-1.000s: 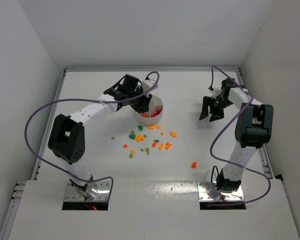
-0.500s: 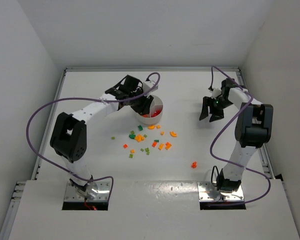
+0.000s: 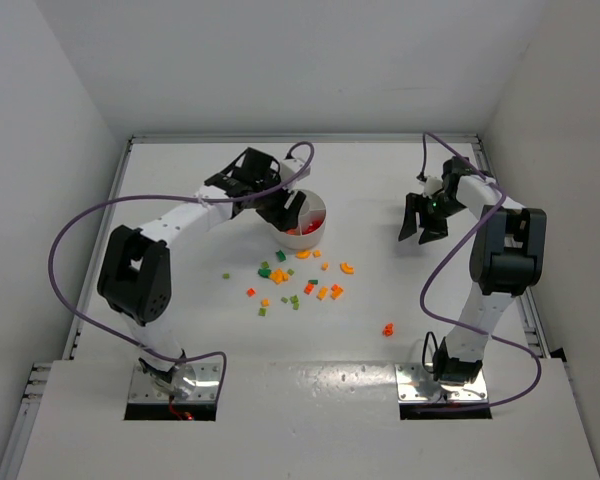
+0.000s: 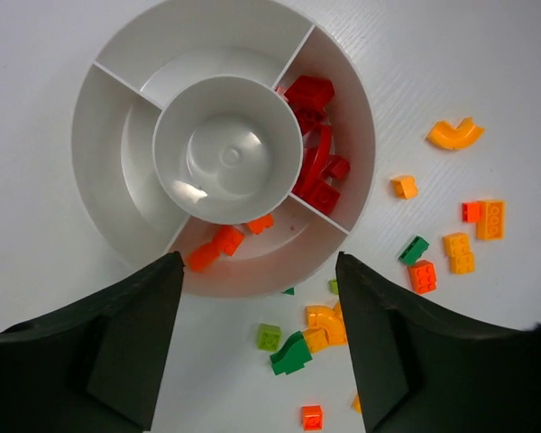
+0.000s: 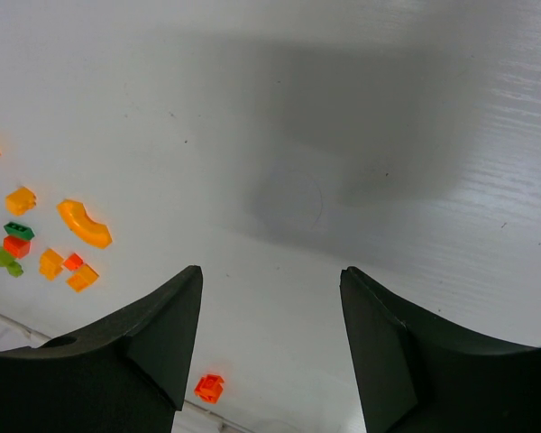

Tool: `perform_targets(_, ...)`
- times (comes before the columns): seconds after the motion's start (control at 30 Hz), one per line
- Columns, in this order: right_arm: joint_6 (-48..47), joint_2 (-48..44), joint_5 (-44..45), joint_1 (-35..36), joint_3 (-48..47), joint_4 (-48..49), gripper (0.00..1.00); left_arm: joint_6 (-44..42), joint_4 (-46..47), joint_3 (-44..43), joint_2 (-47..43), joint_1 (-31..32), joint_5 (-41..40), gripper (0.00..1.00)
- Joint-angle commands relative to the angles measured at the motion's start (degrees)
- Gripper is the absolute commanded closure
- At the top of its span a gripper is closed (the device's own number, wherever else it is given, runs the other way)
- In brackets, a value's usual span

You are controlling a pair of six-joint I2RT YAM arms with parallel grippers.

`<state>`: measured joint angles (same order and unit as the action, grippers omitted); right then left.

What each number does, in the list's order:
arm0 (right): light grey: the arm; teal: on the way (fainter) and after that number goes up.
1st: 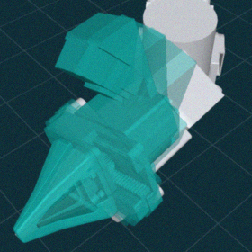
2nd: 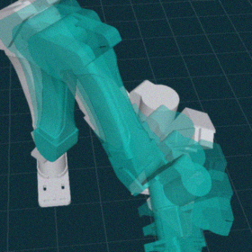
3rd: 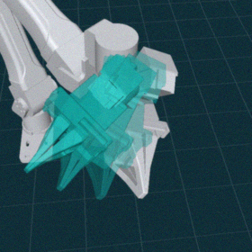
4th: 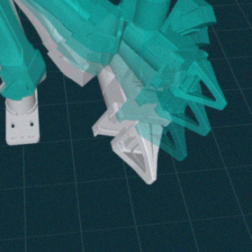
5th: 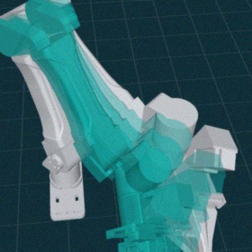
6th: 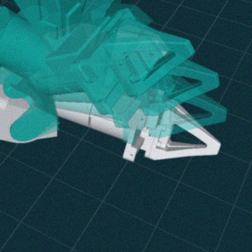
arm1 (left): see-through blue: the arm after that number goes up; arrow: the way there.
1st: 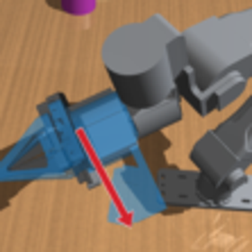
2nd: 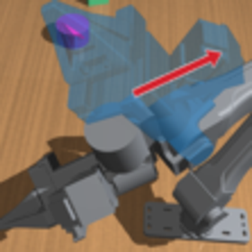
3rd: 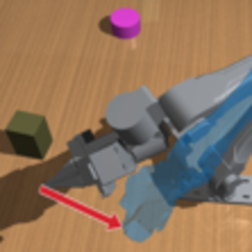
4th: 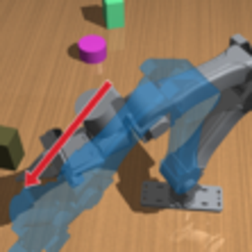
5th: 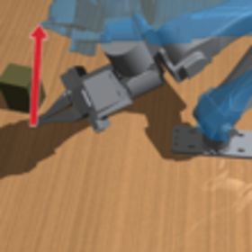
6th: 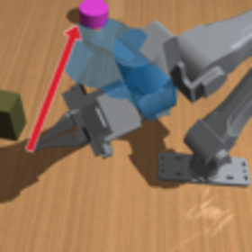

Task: Sort the legos into containers by color

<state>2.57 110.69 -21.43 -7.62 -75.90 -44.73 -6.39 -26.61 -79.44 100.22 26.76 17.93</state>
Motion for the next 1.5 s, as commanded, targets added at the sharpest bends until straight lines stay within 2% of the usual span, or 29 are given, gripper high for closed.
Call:
perform_targets(0.0, -0.46, 0.22, -0.1, 0.5, -2.15, -0.01, 0.37, 0.24, 0.16, -0.72, -3.28, -0.66, -0.09, 0.24)
perform_targets(0.2, -0.46, -0.3, -0.1, 0.5, -2.15, -0.01, 0.37, -0.46, 1.11, -0.72, -6.17, -0.66, 3.24, 0.23)
perform_targets(0.27, -0.46, -0.3, -0.1, 0.5, -2.15, -0.01, 0.37, -1.07, 1.65, -1.33, -6.8, 1.88, 2.12, 0.17)
perform_targets(0.33, -0.46, -0.3, 0.42, 0.5, -2.15, -0.01, 0.37, -1.08, 0.61, -2.82, -7.32, 6.08, -0.78, 0.01)
perform_targets(0.43, 0.94, -0.3, 5.5, 0.5, -2.15, 0.61, 0.37, -0.38, -0.02, -3.97, -6.8, 10.92, -1.32, 0.01)
perform_targets(0.5, 2.26, -0.83, 7.1, -0.02, -2.15, 1.31, 0.36, 1.64, 0.94, -1.08, -6.8, 13.91, -2.02, 0.01)
perform_targets(0.63, 3.76, -2.06, 10.95, -0.64, -1.01, 2.45, 0.33, 7.88, 7.17, 3.84, -6.8, 22.7, -8.95, 0.01)
perform_targets(0.67, 4.37, -2.67, 10.97, -0.64, -1.01, 2.45, 0.32, 8.67, 9.36, 4.38, -6.1, 26.46, -10.71, 0.01)
perform_targets(0.73, 4.9, -3.29, 13.33, -0.64, -0.4, 3.07, 0.3, 9.21, 9.99, 3.51, -2.94, 29.73, -14.06, 0.01)
perform_targets(0.87, 6.66, -4.43, 17.12, -1.17, -0.39, 3.6, 0.25, 9.91, 11.32, 1.22, 2.95, 35.45, -13.81, 0.01)
perform_targets(1.0, 7.8, -5.67, 20.27, -2.31, 0.22, 4.12, 0.22, 9.38, 12.55, -2.37, 8.13, 38.79, -12.67, 0.01)
perform_targets(1.2, 8.33, -8.47, 20.11, -3.46, 1.37, 4.74, 0.2, 7.63, 12.55, -8.09, 14.9, 41.78, -10.21, 0.01)
perform_targets(1.47, 8.33, -8.48, 17.92, -4.6, 1.37, 4.74, 0.2, 5.69, 11.32, -9.95, 18.16, 43.72, -3.26, 0.01)
